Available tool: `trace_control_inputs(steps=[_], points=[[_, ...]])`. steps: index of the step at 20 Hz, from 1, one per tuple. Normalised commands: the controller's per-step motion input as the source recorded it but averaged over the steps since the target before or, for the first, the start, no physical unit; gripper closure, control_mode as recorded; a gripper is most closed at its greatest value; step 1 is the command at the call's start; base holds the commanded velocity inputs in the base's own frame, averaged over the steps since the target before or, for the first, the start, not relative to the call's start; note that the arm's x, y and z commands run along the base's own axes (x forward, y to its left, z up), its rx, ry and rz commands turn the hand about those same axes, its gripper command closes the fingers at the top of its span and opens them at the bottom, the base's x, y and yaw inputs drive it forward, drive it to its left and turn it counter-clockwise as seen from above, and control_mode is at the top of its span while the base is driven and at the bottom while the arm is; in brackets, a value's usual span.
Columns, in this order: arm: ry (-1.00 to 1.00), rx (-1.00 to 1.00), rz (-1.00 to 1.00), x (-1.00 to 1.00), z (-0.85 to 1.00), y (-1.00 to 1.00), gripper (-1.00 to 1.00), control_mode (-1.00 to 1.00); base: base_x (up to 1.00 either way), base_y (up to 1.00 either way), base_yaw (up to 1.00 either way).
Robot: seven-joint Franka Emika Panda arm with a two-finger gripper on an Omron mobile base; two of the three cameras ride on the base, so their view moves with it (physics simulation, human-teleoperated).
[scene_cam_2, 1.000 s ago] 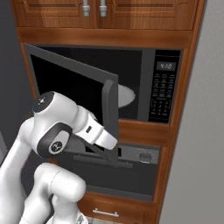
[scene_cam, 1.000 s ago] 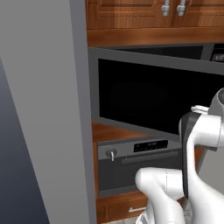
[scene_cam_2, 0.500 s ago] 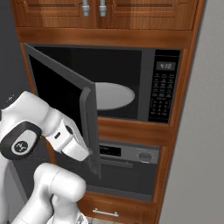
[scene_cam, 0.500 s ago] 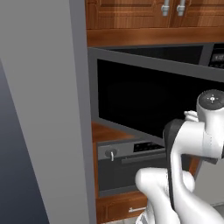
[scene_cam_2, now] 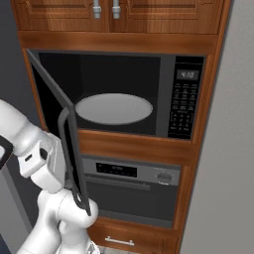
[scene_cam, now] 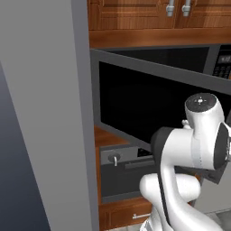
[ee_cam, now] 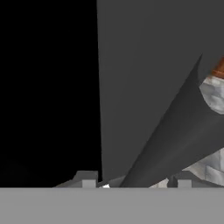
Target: Place the sponge inside the microwave to prepare for sanitizing.
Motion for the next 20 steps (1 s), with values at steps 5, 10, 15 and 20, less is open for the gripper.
trace_control_inputs(steps=[5, 10, 15, 20], points=[[0.00, 0.00, 0.00, 0.00, 0.00, 0.00, -1.00, -1.00, 0.00, 0.00, 0.00], [0.00, -0.01, 0.00, 0.00, 0.00, 0.09, -1.00, -1.00, 0.00, 0.00, 0.00], [-0.04, -0.06, 0.00, -0.20, 0.09, 0.21, -1.00, -1.00, 0.00, 0.00, 0.00], [-0.20, 0.11, 0.00, -0.87, 0.43, -0.21, -1.00, -1.00, 0.00, 0.00, 0.00]])
